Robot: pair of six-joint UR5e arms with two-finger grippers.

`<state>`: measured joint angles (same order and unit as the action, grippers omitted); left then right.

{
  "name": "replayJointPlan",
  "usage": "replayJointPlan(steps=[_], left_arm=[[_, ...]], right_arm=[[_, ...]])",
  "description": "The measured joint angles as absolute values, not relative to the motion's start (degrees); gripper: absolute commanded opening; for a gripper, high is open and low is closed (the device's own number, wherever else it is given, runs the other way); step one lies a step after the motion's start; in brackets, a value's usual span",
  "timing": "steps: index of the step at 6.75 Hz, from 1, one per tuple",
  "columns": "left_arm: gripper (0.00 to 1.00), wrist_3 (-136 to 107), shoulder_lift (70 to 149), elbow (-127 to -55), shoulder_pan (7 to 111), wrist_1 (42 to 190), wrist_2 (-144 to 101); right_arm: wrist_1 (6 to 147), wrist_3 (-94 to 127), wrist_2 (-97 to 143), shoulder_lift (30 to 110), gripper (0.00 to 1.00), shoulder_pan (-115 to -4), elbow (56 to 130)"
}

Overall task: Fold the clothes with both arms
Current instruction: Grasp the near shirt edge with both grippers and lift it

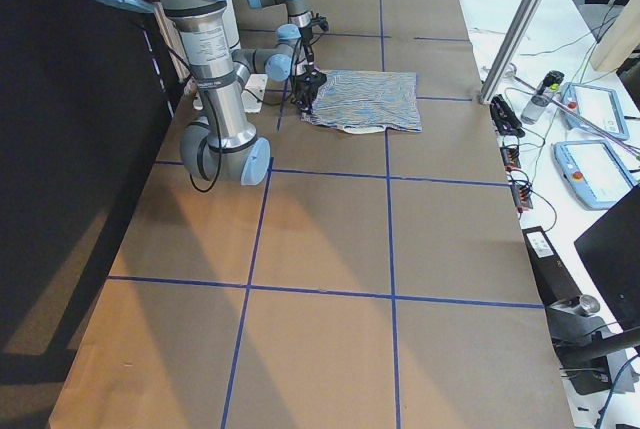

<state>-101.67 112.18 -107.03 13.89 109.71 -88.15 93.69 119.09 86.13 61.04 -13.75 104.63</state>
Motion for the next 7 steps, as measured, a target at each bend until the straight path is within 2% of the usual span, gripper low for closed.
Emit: replayJointPlan(steps=[2, 4, 7], left_arm=[[0.00, -100.30, 112.22, -109.20, 14.05, 109.43, -88.38], [0.00, -98.53, 111.85, -115.58, 14.35, 105.64, -88.78], [0.00, -98.24, 112.50, -134.30, 14.24, 85.87, -92.57]], right_arm=[[93.73, 118.95, 86.24, 61.19, 0.00, -14.42, 106.01], [97.68, 118.92, 86.33, 61.41, 0.00, -14.84, 111.77], [109.19, 118.91, 86.66, 61.09, 0.00, -12.80, 127.77]])
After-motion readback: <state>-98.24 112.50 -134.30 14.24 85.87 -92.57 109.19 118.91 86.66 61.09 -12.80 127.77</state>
